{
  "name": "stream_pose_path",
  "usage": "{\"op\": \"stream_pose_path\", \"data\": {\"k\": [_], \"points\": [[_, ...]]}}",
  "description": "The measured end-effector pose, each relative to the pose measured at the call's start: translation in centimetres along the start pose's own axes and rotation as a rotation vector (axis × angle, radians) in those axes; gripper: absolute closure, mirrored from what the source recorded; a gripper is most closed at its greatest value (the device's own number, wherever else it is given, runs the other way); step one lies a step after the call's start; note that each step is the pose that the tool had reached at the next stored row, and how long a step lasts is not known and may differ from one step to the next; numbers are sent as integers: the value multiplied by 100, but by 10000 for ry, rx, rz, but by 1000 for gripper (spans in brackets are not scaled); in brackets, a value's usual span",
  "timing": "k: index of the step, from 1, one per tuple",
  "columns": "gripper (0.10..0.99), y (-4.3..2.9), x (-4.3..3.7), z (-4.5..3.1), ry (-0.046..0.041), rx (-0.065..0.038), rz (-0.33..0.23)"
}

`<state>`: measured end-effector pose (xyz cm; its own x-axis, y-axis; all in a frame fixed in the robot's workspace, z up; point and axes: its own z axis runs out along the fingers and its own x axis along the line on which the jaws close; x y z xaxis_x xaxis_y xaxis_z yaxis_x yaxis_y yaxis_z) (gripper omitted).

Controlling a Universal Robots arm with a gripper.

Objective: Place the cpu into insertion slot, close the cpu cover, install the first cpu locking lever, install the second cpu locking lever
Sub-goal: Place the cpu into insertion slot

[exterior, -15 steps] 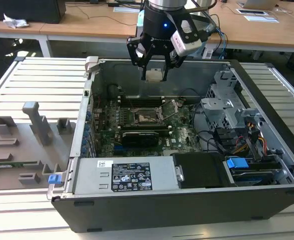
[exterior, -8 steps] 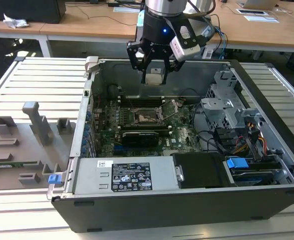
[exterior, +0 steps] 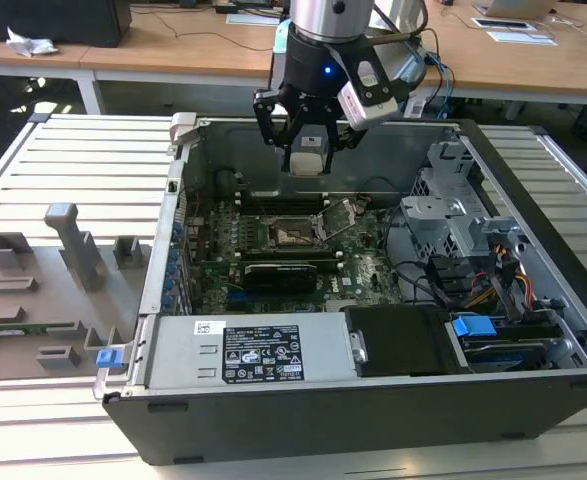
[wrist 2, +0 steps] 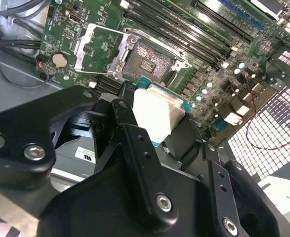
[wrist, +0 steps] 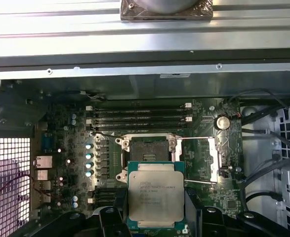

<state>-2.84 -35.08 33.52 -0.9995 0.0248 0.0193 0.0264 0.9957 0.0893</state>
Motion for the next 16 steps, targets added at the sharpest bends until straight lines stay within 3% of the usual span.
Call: {"op": "stream_pose_path", "data": {"k": [16], "points": [[545,-14,-3,154,-1,-1,0]]}}
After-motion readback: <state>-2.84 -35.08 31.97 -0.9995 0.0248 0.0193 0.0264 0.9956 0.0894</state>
